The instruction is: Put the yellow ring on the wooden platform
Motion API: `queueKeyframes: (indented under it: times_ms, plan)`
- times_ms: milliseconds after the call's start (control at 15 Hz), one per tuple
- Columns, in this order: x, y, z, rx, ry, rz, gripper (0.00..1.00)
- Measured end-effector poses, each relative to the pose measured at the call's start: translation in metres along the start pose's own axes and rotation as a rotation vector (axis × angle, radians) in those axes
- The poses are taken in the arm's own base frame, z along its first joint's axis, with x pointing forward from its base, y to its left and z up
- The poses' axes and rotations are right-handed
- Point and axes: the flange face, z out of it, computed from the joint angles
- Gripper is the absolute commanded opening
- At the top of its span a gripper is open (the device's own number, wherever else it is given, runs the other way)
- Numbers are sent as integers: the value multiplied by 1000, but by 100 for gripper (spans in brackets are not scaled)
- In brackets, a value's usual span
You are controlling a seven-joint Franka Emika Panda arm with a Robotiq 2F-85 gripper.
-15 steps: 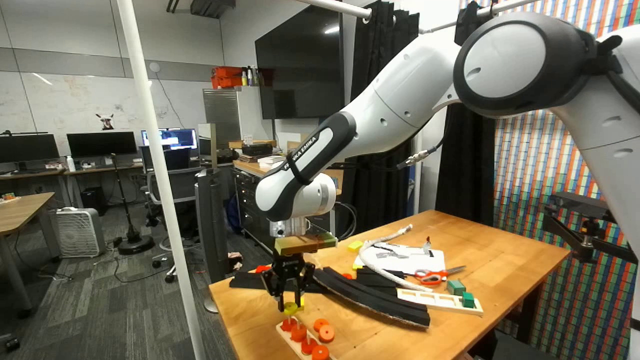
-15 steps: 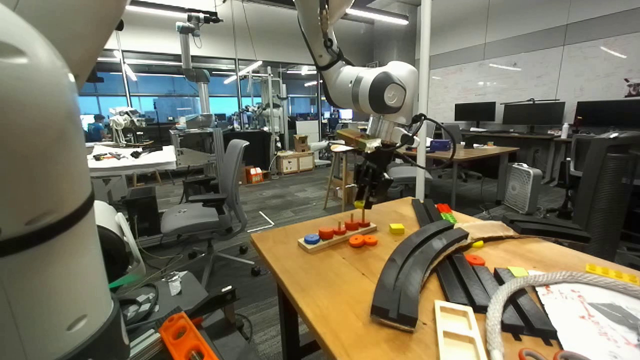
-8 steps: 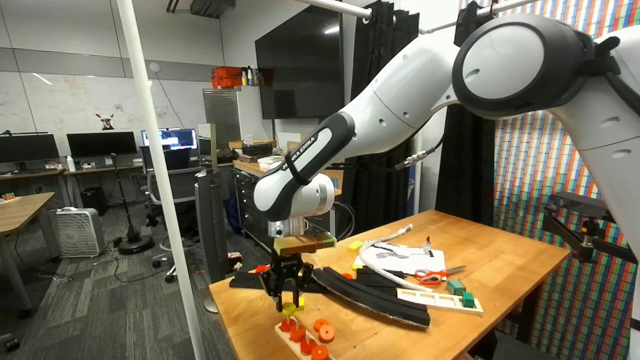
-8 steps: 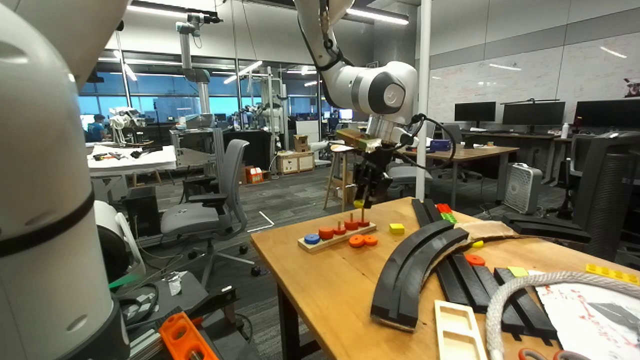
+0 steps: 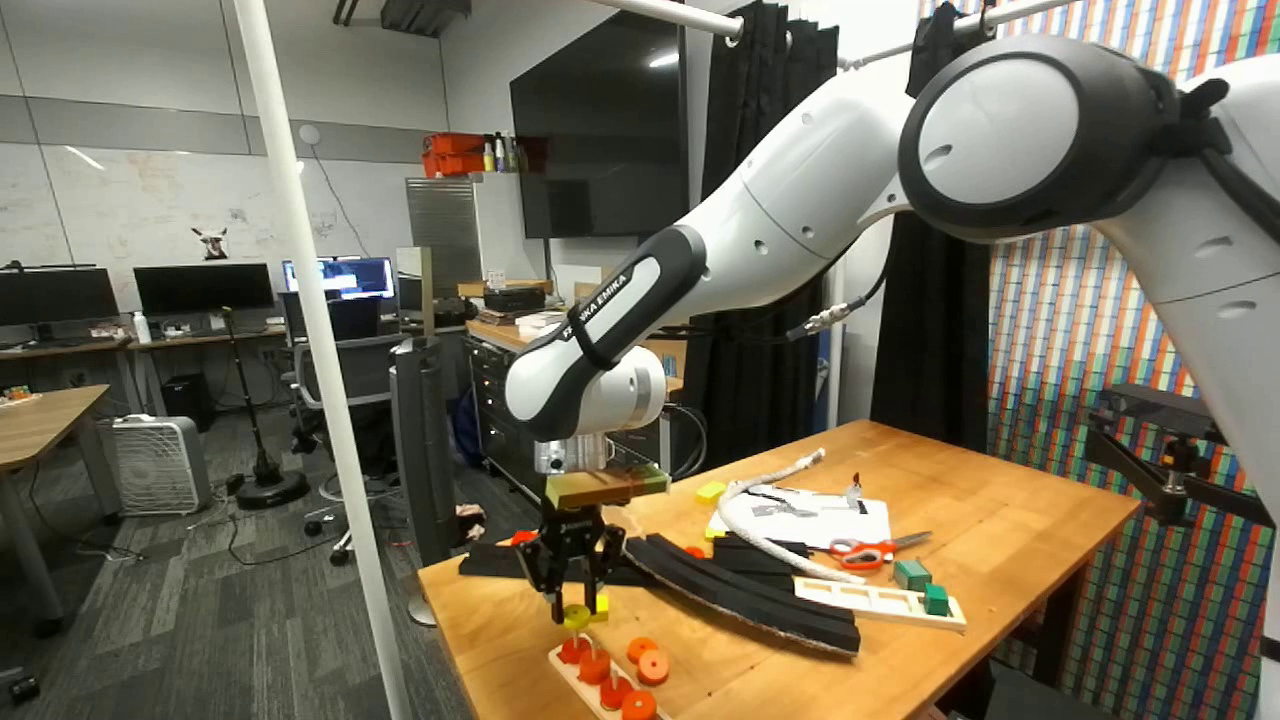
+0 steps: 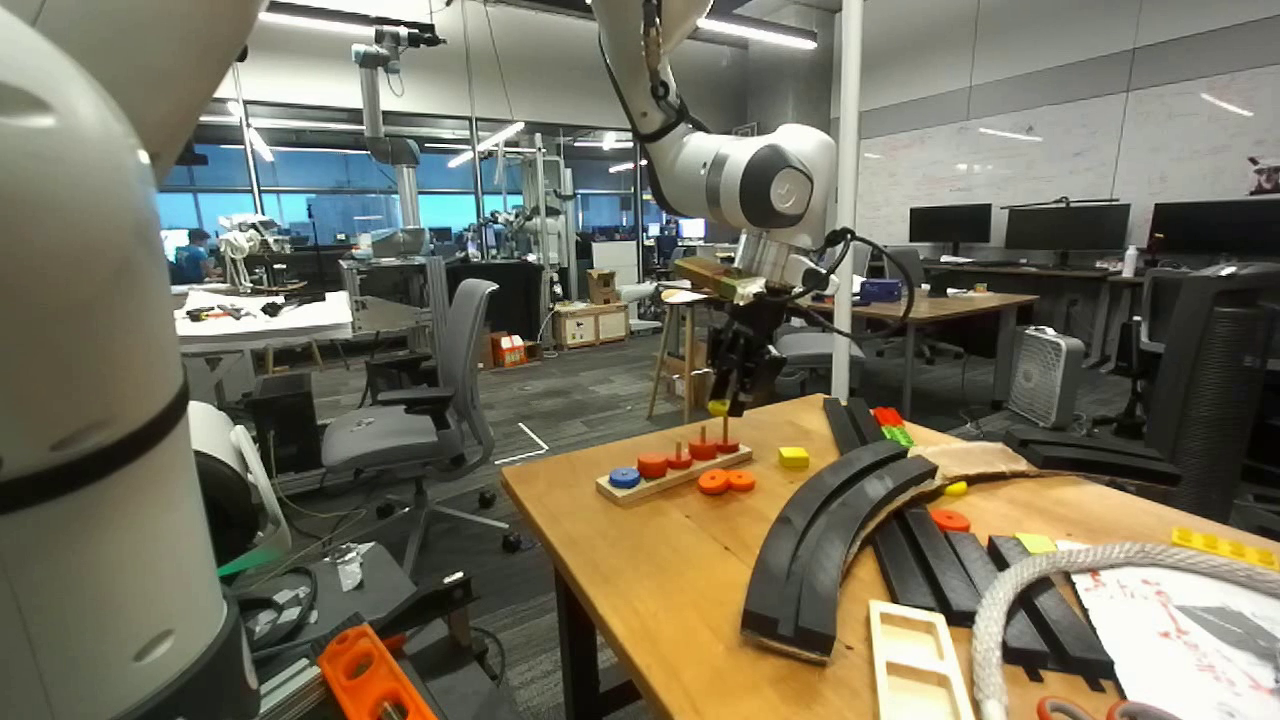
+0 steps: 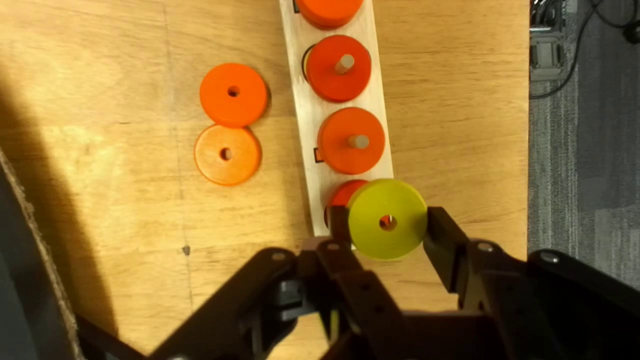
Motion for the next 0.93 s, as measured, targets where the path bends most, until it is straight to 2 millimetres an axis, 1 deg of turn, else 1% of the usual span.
queueKeyframes:
  times_ms: [400,600,800,867,933]
  plan:
    - [7,1,0,-5,-21,7,21]
    - [11,3,9,-8,-32,13,21]
    - [13,2,9,-10,-40,18,21]
    - [13,2,9,-10,-42,18,50]
    - [13,2,9,-10,-43,19,69]
